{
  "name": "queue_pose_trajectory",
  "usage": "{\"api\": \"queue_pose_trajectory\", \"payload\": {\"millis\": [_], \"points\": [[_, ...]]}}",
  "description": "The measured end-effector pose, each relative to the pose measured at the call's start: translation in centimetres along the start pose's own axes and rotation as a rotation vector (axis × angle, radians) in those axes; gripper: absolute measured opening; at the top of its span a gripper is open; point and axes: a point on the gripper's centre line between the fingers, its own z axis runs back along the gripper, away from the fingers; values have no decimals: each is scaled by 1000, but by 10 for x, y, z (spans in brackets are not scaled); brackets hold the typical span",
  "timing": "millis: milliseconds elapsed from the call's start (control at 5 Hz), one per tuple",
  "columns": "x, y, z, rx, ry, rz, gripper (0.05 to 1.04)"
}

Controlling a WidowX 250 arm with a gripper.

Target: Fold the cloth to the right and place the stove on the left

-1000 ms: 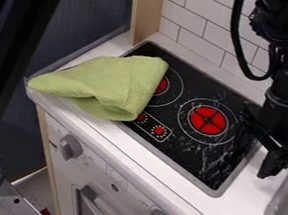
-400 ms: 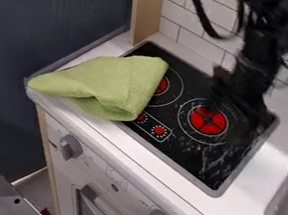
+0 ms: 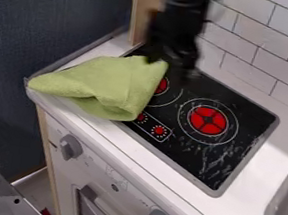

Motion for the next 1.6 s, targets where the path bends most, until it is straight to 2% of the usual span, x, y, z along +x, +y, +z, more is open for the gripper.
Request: {"api": "queue_pose_trajectory", "payload": {"millis": [200,400,600,800,1000,1200,1400,1600], "points": [[-39,39,-12,-32,132,-51,999],[-65,58,-23,-31,148,-44,999],[-84,72,-55,-88,225,-26,999],[-86,79,-73,-113,203,-38,961],[-80,85,-80,-72,154,-57,649],[-81,79,-74,-36,156,-68,345],[-69,72,-51,31,123,-101,138],[-54,57,-48,48,136,-163,51]]}}
